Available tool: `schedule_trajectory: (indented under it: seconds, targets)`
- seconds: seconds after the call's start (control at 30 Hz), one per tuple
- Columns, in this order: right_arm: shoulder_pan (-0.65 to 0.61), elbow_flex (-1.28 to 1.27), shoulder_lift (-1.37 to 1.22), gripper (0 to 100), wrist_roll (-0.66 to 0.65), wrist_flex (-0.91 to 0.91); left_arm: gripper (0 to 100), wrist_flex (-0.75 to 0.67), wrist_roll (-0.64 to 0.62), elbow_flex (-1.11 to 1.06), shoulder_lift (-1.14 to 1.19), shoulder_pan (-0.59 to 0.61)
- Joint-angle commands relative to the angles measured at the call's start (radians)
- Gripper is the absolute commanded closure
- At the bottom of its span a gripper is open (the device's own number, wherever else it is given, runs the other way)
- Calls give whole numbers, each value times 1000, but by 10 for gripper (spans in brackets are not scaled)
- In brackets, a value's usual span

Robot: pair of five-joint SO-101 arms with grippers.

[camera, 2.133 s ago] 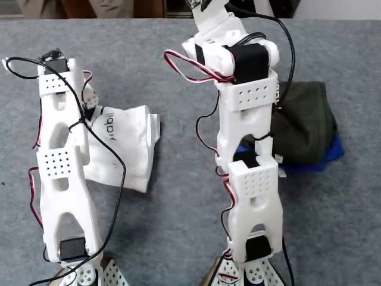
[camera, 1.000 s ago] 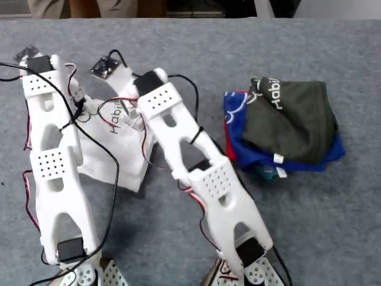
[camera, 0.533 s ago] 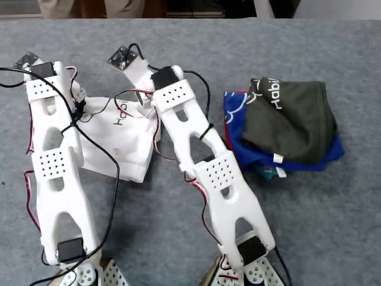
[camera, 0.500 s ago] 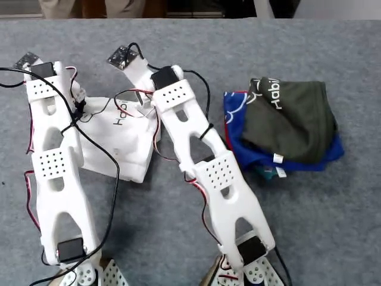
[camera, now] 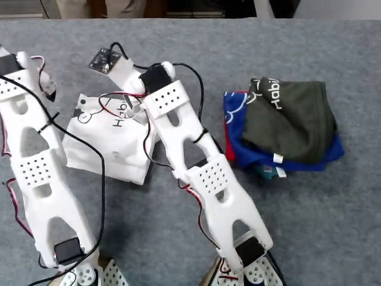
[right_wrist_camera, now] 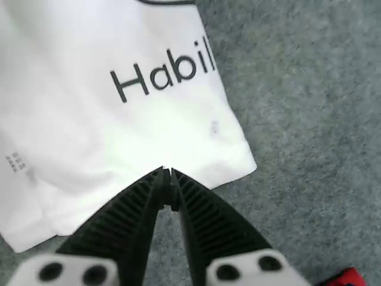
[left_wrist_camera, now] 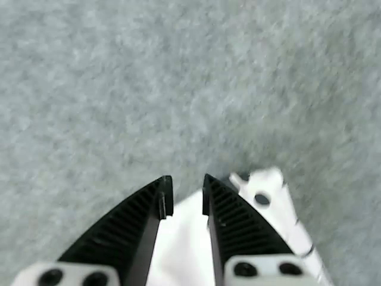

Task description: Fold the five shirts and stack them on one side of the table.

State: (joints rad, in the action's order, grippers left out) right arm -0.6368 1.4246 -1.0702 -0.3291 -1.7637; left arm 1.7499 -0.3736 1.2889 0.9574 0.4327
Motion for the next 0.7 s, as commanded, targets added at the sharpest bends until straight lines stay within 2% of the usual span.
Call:
schedule_trajectory:
  seconds: [0.0, 0.23, 0.37, 0.57, 0.67]
  targets:
    - [-36, -5, 117, 993, -3, -26, 905, 14, 71, -218, -186, -26]
    - [-130, -503, 440, 993, 71, -15, 935, -9, 230, -698, -449, -55]
    - [-134, -750, 539, 993, 86, 92, 933, -186, 249, -930, -496, -49]
    - [-96, -1030, 519, 993, 77, 334, 933, -376, 245, -1112, -495, -48]
    - [-93, -1098, 493, 993, 77, 379, 933, -410, 245, -1134, -495, -26]
